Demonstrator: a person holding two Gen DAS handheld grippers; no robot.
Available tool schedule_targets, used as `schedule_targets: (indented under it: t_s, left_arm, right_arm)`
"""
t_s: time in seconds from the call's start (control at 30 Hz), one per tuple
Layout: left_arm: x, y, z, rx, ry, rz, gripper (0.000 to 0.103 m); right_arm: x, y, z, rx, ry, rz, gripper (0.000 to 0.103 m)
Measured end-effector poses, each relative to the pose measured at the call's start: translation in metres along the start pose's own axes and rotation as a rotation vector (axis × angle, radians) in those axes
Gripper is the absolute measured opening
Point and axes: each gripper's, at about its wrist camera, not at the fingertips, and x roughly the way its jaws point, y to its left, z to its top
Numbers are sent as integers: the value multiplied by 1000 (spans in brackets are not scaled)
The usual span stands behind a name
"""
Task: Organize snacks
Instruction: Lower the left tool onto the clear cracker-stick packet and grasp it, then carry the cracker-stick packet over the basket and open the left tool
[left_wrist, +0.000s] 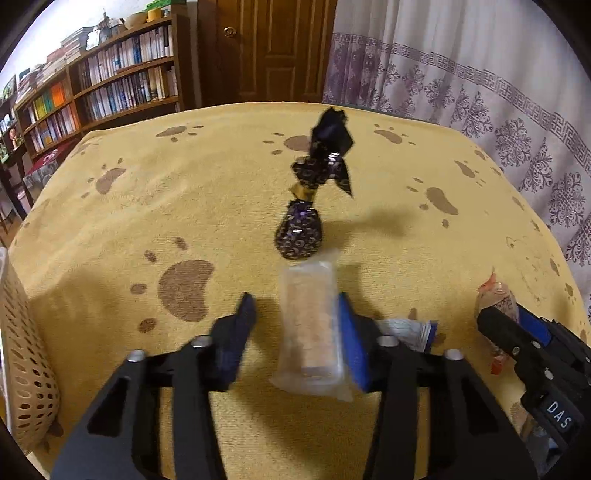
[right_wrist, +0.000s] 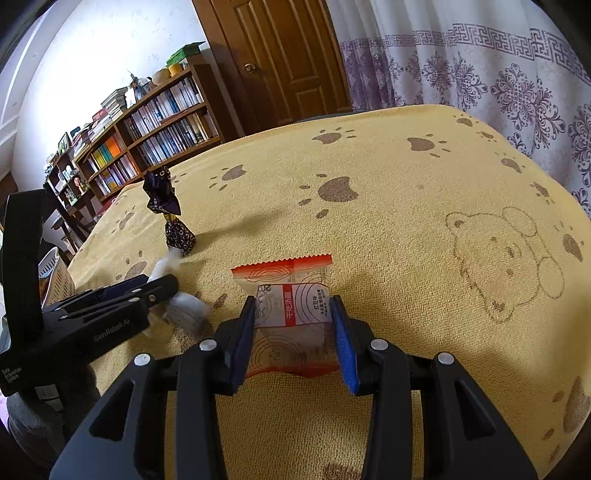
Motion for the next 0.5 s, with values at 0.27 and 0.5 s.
schedule_targets:
  t_s: [0.27, 0.5]
  left_arm:
    - [-12, 11, 0, -51, -32, -42, 28]
    - [-24, 13, 3, -49, -69, -16, 28]
  right_arm:
    - [0, 0, 0, 0, -2, 0, 40]
    - [0, 0, 0, -1, -2, 0, 40]
